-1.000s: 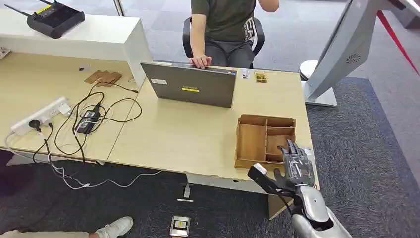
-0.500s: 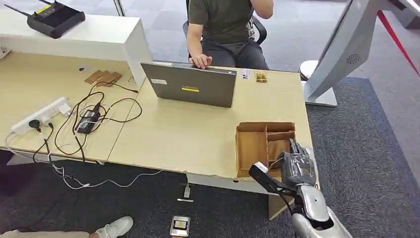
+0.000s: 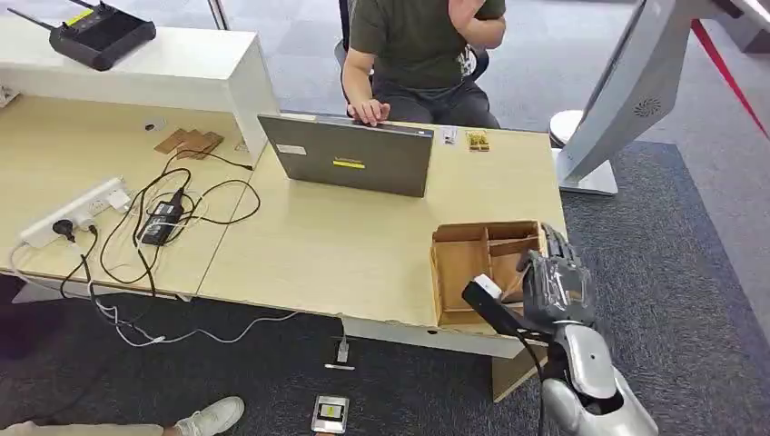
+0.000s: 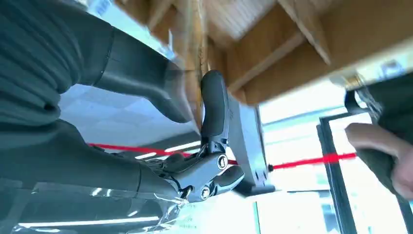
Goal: Pass the card to the sensor for recognition and then transmit it.
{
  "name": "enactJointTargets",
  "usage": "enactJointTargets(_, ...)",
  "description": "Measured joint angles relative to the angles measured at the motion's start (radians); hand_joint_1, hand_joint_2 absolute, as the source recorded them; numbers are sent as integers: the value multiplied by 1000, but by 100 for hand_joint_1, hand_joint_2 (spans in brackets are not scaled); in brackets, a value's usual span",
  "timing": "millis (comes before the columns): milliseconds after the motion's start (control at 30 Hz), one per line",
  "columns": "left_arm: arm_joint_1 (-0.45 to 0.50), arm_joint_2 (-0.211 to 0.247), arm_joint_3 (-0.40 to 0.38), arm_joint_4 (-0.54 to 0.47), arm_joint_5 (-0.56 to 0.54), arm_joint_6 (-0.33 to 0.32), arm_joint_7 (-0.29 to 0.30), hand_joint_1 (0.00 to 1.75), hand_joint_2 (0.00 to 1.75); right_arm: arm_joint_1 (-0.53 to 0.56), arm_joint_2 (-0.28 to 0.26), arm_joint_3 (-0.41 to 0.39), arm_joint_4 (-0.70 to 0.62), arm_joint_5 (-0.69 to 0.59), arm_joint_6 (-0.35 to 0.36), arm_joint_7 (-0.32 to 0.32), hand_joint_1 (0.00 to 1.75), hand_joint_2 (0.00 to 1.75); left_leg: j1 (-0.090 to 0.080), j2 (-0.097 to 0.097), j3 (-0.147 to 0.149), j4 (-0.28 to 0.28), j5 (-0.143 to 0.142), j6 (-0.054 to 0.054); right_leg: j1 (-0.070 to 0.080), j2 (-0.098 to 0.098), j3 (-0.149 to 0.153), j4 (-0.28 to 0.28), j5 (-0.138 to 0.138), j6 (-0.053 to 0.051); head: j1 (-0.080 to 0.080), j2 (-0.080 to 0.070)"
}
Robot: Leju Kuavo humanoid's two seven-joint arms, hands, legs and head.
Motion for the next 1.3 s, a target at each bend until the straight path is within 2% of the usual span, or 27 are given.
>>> enactJointTargets(133, -4, 0, 0, 0, -11, 0, 8, 0, 175, -27, -2, -6, -58, -45, -10, -5, 175, 175, 0, 0, 0, 0, 0, 0, 0, 0, 0, 0, 0, 0, 0, 0)
enactJointTargets(233, -11, 0, 0, 0, -24, -7, 17, 0, 175, -62, 3, -2, -79, -127, 14, -37, 175, 175, 0, 0, 0, 0, 0, 0, 0, 0, 0, 0, 0, 0, 0, 0)
enactJointTargets(467, -44, -5, -3, 0, -63, -18, 49, 0, 175, -191, 62, 21, -35, -211, 53, -91, 175, 175, 0, 0, 0, 0, 1, 0, 0, 0, 0, 1, 0, 0, 0, 0)
enactJointTargets(767, -76, -21, -25, 0, -119, -25, 98, 0, 175, -355, 128, 77, 104, -302, 67, -61, 175, 175, 0, 0, 0, 0, 1, 0, 0, 0, 0, 1, 0, 0, 0, 0)
enactJointTargets(1000, -89, -31, -38, 0, -132, -31, 106, 0, 175, -390, 152, 102, 164, -308, 61, -46, 175, 175, 0, 0, -1, 0, 1, 0, 0, 0, 0, 1, 0, 0, 0, 0)
enactJointTargets(1300, -96, -35, -46, 0, -137, -36, 116, 0, 175, -397, 158, 123, 195, -303, 62, -31, 175, 175, 0, 0, 0, 0, 1, 0, 0, 0, 0, 1, 0, 0, 0, 0)
